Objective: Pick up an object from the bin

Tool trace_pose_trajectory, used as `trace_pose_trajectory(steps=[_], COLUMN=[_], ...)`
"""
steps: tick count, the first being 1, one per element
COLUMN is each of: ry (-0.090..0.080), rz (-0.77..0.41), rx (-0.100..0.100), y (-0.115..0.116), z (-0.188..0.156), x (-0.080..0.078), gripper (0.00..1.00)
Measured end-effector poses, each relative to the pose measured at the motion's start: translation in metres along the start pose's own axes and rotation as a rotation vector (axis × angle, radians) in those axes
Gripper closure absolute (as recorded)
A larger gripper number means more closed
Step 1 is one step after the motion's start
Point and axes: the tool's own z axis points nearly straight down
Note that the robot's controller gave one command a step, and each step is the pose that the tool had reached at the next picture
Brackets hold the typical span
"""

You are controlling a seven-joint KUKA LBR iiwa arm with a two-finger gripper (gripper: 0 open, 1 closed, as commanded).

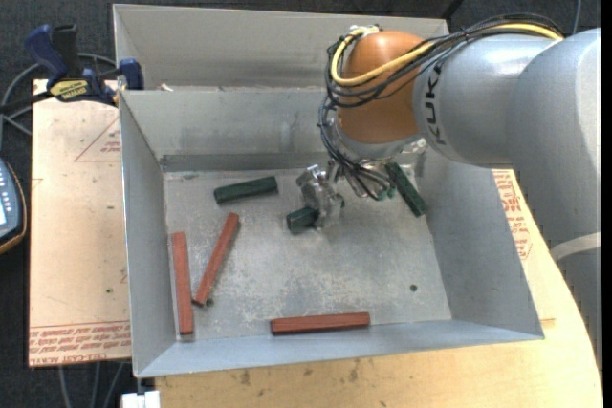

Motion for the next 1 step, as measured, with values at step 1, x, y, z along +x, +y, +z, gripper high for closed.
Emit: trace_pose_trajectory(steps=[1], ry=[-0.008], rz=[-0.018], rx=[0.003], y=[0.0168], z=[-0.1354], x=[0.0136], gripper=[1.0])
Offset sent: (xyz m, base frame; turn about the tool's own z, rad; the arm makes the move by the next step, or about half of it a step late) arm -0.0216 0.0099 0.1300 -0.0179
